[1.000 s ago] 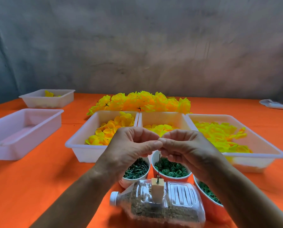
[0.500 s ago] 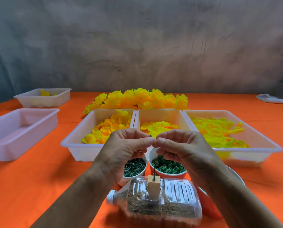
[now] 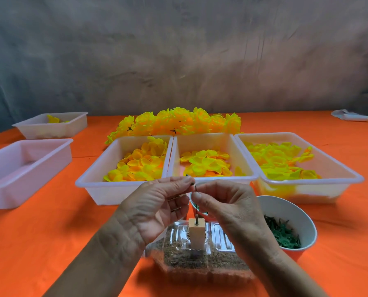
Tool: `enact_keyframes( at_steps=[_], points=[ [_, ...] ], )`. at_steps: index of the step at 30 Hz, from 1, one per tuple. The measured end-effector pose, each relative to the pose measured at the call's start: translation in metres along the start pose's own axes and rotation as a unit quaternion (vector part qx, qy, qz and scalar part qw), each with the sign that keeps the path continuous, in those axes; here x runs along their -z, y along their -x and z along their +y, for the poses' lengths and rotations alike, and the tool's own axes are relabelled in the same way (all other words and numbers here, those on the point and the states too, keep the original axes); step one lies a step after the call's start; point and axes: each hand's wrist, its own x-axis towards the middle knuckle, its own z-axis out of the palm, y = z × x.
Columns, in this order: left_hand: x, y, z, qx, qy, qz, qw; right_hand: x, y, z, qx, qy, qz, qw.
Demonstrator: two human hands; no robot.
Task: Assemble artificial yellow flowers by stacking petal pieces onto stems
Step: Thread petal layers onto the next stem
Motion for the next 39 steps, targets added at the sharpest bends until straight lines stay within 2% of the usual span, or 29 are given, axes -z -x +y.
enact_keyframes(
  at_steps=[8, 16, 29, 32, 35, 39],
  points=[
    [-0.003, 0.001, -0.005, -0.011, 0.005, 0.007, 1.0, 0.003, -0.001, 0.01, -0.001, 0.026, 0.018, 1.0],
    [-0.006, 0.001, -0.008, -0.05, 0.0, 0.025, 0.998, 0.002, -0.001, 0.011, 0.024, 0.018, 0.005, 1.0],
    [-0.005, -0.001, -0.01, -0.041, 0.023, 0.002, 0.999, 0.002, -0.002, 0.011, 0.009, 0.006, -0.001, 1.0],
    [-0.004, 0.0, -0.011, -0.105, -0.011, 0.013, 0.994, 0.003, -0.002, 0.012, 0.005, 0.015, 0.007, 1.0],
    [-0.004, 0.003, -0.013, -0.216, -0.082, 0.028, 0.973, 0.002, -0.003, 0.011, 0.007, 0.021, 0.005, 1.0],
    [0.0, 0.004, -0.016, -0.351, -0.267, 0.069, 0.895, 0.003, -0.002, 0.011, 0.015, 0.022, 0.0, 1.0]
  ],
)
